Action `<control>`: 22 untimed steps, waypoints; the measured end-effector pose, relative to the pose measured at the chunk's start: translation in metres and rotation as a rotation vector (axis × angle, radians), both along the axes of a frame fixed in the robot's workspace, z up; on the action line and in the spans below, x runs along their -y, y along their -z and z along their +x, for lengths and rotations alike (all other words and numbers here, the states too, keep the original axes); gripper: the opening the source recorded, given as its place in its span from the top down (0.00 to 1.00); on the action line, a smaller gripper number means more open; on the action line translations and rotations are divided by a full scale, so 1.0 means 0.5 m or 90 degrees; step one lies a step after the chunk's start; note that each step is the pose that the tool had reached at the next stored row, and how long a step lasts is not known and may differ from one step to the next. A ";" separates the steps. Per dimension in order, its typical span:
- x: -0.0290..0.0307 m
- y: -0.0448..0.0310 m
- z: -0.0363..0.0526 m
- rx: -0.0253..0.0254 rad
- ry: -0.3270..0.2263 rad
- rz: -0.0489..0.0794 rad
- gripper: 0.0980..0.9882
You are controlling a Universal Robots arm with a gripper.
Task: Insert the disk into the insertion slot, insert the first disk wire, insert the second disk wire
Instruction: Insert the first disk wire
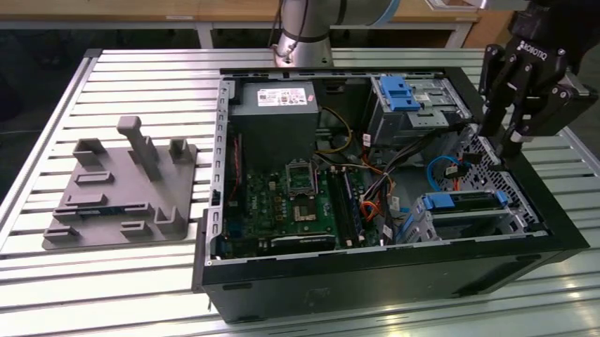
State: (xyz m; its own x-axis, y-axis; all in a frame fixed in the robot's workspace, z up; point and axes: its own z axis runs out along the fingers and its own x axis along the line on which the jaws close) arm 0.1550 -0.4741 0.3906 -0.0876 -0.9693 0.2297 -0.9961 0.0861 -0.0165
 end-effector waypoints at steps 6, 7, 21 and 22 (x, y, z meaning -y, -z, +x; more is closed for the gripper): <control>-0.013 0.012 0.000 0.0001 0.003 -0.020 0.55; -0.014 0.015 0.000 0.0001 0.004 -0.022 0.55; -0.028 0.064 0.007 -0.0001 0.014 -0.030 0.71; -0.029 0.067 0.007 -0.0001 0.014 -0.032 0.71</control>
State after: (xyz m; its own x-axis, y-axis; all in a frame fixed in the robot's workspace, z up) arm 0.1584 -0.4598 0.3569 -0.1088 -0.9545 0.2776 -0.9940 0.1072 -0.0211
